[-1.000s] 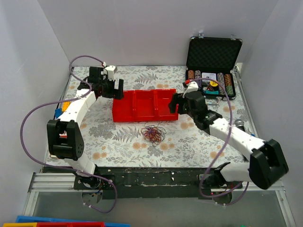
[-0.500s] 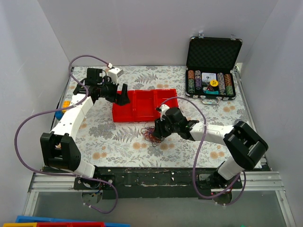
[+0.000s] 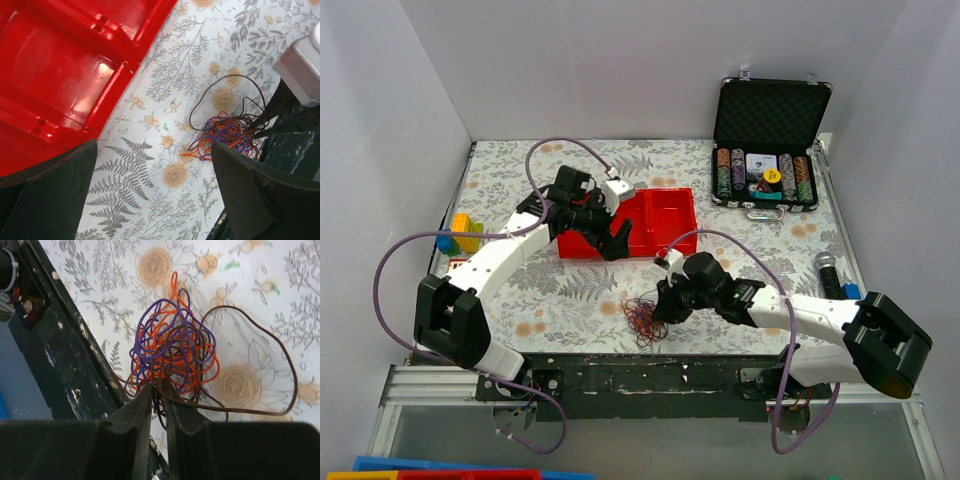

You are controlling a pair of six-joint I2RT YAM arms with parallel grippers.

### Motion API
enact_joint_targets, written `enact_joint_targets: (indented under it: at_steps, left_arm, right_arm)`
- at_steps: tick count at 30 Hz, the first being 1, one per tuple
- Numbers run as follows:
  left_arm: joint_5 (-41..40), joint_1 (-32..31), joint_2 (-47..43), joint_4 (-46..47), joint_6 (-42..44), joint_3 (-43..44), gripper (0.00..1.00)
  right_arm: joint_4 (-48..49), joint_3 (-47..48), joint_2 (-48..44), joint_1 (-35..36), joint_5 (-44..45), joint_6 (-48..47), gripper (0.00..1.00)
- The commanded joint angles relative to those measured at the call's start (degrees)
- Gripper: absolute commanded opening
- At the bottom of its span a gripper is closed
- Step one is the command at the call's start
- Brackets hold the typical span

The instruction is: Untangle the cables

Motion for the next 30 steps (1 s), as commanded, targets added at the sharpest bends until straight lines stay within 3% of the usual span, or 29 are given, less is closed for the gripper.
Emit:
enact_joint_targets:
  at_steps: [1, 6, 9, 16, 25, 30]
  left_arm:
    - [1.2, -3.7, -0.2, -1.2, 2.8, 0.3, 0.98]
    - [1.7, -7.2, 1.4, -3.4, 5.8, -0.1, 0.98]
    - [2.9, -7.9, 2.0, -5.8, 8.1, -0.9, 0.97]
    - [2.1, -10.2, 2.1, -5.6, 10.5, -6.8, 0.89]
    - [0.1, -13.3, 3.4, 2.6, 13.1, -14.5, 0.85]
    - [-1.2, -13.7, 5.1, 10.1, 13.5, -17.0, 0.72]
  right_arm:
    - [-3.9, -3.4, -5.0, 0.0, 0.7, 0.9, 0.33]
    - [-8.5, -1.2, -7.4, -0.1, 5.4, 0.8, 0.59]
    - [-11.4, 1.3, -9.4, -0.7, 7.3, 0.3, 0.64]
    - [-11.5, -0.9, -14.6, -5.4, 6.7, 0.7, 0.65]
    - [-6.0, -3.3, -9.4, -5.9, -2.6, 0.4, 0.55]
    - [-3.8, -5.7, -7.9, -5.9, -2.4, 1.2, 0.52]
